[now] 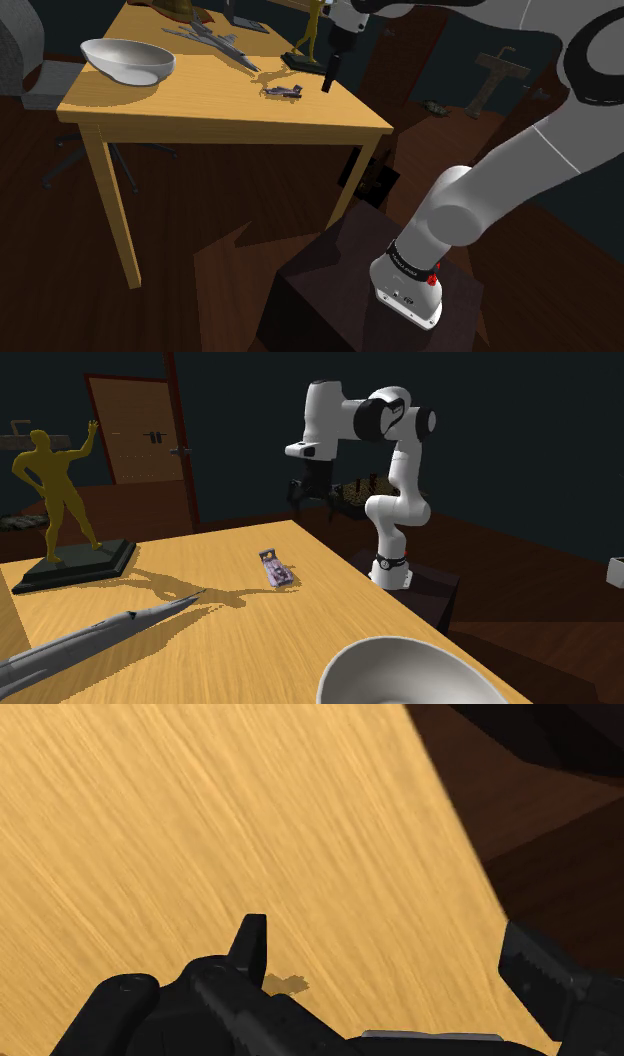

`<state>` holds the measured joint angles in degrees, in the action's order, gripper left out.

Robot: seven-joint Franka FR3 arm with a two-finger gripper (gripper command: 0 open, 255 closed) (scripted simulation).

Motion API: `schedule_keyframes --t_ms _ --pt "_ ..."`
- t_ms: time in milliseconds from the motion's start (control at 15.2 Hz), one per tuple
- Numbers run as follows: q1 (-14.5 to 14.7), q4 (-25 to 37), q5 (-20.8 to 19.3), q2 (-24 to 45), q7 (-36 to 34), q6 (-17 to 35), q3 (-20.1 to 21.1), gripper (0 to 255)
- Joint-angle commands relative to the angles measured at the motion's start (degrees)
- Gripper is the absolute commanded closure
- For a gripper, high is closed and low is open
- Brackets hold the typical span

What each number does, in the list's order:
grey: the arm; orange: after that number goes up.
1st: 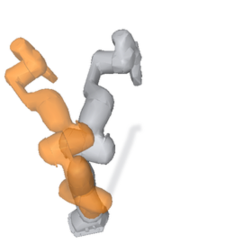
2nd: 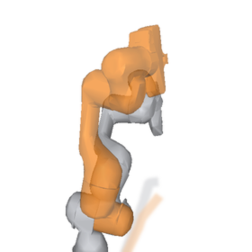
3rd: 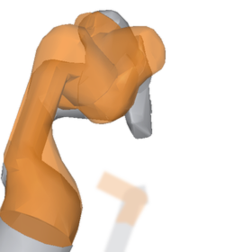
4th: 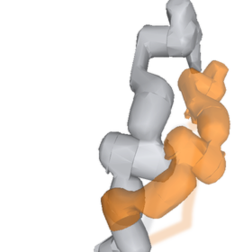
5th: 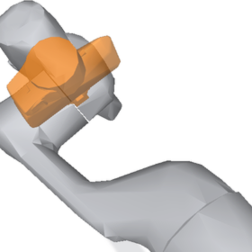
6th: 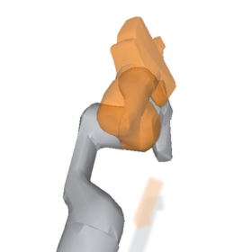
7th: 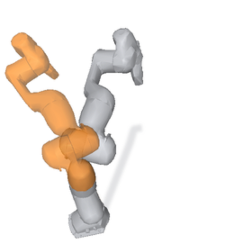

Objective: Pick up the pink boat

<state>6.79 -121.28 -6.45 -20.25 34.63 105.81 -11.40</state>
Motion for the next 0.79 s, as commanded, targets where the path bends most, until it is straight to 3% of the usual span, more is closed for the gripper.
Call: schedule_keyframes --t_ms 0,660,726 --pt "0.81 3.88 0.16 5.09 5.78 1.23 -1.38 0" --pt "2.44 24.61 3.39 28.01 29.89 3.11 -2.41 0" --pt "2.38 24.67 3.39 28.06 29.94 3.10 -2.34 0"
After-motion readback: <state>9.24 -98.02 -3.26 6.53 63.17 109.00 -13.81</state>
